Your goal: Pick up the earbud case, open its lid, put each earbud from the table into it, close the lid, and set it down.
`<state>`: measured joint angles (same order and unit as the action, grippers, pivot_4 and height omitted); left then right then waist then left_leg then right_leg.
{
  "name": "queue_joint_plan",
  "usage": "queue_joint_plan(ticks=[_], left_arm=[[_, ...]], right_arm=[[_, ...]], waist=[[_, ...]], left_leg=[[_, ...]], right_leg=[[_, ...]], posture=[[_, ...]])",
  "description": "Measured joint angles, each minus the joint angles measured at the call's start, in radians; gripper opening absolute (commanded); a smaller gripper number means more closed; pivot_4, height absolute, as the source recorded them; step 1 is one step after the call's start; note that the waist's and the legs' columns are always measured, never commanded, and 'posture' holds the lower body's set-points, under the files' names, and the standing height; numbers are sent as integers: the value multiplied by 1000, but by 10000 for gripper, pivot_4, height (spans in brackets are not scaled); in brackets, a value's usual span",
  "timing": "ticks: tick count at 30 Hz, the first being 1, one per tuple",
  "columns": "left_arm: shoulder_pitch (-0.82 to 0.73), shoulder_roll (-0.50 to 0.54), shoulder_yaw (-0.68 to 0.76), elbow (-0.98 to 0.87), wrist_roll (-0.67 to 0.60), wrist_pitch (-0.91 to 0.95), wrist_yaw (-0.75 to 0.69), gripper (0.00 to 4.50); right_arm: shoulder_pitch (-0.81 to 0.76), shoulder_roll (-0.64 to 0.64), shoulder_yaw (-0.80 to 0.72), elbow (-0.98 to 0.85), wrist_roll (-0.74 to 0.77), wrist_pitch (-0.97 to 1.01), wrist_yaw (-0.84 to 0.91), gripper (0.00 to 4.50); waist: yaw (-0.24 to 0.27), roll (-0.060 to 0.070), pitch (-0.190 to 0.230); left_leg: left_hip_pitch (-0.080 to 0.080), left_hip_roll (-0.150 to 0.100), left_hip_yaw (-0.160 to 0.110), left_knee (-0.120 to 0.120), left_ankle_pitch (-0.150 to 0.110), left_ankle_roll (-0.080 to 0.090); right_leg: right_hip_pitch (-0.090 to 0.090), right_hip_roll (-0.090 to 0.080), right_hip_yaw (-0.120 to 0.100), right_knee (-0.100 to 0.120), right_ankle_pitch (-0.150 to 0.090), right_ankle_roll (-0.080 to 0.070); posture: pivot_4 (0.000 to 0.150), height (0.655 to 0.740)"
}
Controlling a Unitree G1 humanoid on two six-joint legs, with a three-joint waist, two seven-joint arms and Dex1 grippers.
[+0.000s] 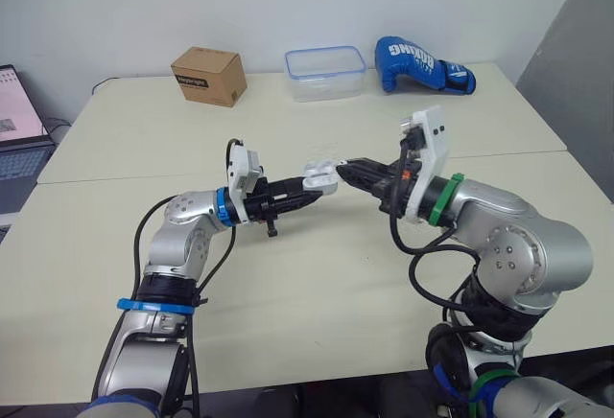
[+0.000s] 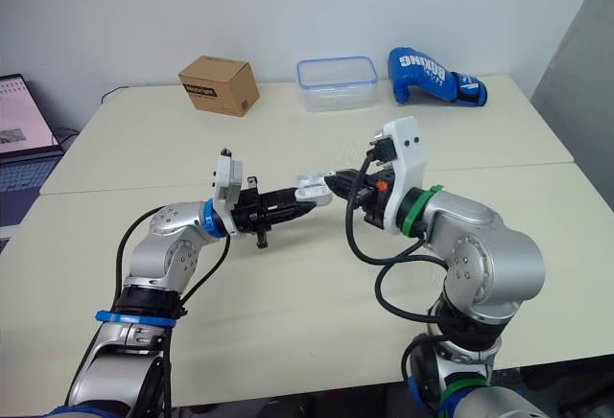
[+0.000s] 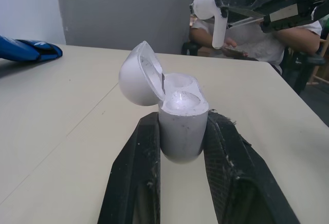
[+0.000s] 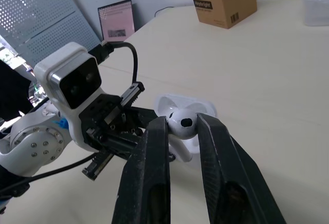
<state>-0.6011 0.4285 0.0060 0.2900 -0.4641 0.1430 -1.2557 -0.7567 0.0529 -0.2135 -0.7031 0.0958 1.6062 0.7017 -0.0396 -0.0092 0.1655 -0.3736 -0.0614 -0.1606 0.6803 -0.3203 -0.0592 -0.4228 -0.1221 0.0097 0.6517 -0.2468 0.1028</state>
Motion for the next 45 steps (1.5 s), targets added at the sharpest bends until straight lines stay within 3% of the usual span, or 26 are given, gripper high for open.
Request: queue_joint_plan(ticks=[6, 19, 24, 35, 45], left_arm=[[-1, -1, 0, 0, 7, -3, 10, 7943], [-23, -34, 0, 35, 35, -47, 75, 7943], [-45, -39, 1, 61, 41, -51, 89, 7943], [-101, -29, 12, 157, 50, -83, 87, 7943], [-118, -31, 34, 192, 51, -94, 94, 7943]], right_arm=[[-4, 76, 6, 1, 7, -4, -146, 4072], [-4, 81, 7, 43, 70, -76, -374, 4072], [1, 82, 19, 92, 130, -211, -425, 4072], [93, 80, 193, 273, 193, -637, -448, 4072], [196, 77, 325, 291, 159, -814, -506, 4072]], waist=[[-3, 0, 0], [-8, 0, 0], [-11, 0, 0], [-18, 0, 0], [-18, 0, 0]], left_leg=[[0, 0, 0, 0, 0, 0], [2, 0, 1, -1, 0, -1], [3, 0, 1, -1, 0, 0], [4, 0, 1, -2, 0, 0], [4, 0, 1, -2, 0, 0]], right_leg=[[-3, 0, 2, 5, 0, 0], [-3, 0, 4, 6, 0, 0], [-3, 0, 4, 6, 0, 0], [-3, 0, 4, 6, 0, 0], [-3, 0, 4, 6, 0, 0]], posture=[[1500, 7307], [1500, 7307], [1500, 7307], [1500, 7307], [1500, 7307]])
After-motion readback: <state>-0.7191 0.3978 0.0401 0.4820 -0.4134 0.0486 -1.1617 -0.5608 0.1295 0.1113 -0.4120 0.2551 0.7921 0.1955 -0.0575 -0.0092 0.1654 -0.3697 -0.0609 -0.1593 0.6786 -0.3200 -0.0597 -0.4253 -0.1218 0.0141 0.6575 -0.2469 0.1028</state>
